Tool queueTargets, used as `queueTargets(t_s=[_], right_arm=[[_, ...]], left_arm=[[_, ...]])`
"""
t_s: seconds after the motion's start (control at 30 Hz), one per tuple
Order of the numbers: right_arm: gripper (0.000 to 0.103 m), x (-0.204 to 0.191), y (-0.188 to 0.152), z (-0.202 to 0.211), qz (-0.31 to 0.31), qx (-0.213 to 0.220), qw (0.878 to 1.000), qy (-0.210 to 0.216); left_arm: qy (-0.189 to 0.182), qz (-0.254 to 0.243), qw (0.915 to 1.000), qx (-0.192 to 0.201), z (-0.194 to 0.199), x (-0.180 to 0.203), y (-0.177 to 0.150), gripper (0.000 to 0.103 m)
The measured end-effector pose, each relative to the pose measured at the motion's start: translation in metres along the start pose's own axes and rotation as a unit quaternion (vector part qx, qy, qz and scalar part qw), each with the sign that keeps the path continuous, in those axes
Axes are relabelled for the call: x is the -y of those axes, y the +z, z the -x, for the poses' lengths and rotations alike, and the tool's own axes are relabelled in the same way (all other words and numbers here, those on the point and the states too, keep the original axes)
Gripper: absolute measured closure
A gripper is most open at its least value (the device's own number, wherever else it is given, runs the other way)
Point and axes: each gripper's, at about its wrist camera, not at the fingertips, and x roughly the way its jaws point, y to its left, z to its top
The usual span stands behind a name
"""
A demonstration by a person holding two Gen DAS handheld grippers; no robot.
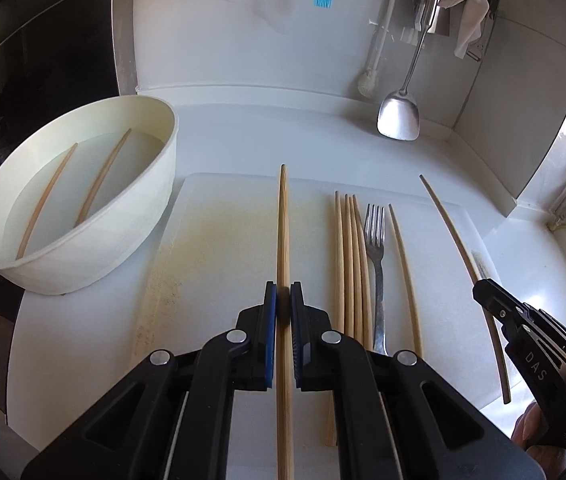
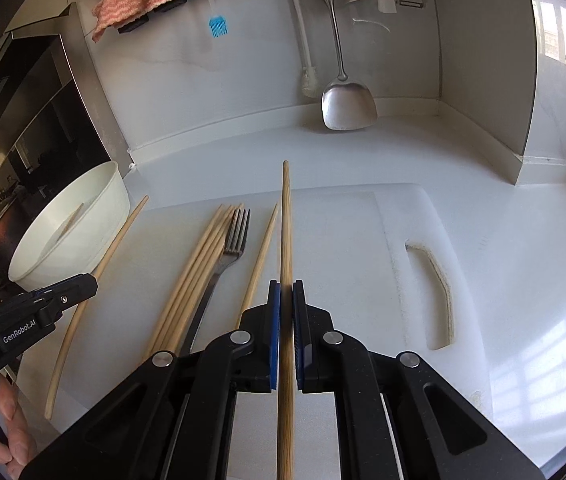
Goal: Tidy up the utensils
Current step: 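Close the left tool on its chopstick while the right tool grips another chopstick, then carry the left tool's chopstick over the white bowl while the right tool carries its own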
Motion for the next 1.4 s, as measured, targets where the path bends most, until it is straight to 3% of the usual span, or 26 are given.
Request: queueTargets(t_s=[0.3, 0.63, 0.9, 1.03, 1.4], right_arm=[[0.097, -0.029, 0.045, 0.054, 0.015, 0.013, 0.999, 0.05], [0.097, -0.147, 0.089, 0.052, 0.072, 0.022, 0.989, 0.126], [0.097, -0.247, 0.104, -0.007, 0.054, 0.002, 0.99, 0.13], [0.097, -0.279, 0.11, -0.04, 0.024, -0.013, 0.991, 0.128], [0.097, -0.32, 0.114, -0.115, 0.011, -0.072, 0.992, 0.1]], left_arm=[[0.028, 0.031, 0.9989, 0.022, 0.074, -0.023, 0.028, 0.096], [0.073, 0.07, 0.9935, 0.052, 0.124, -0.12, 0.058, 0.096], [0.051, 0.068, 0.9953, 0.048, 0.102, -0.224, 0.095, 0.096], [0.031, 0.068, 0.9969, 0.026, 0.077, -0.264, 0.109, 0.096], [-0.004, 0.069, 0.9973, -0.023, 0.011, -0.297, 0.125, 0.096]])
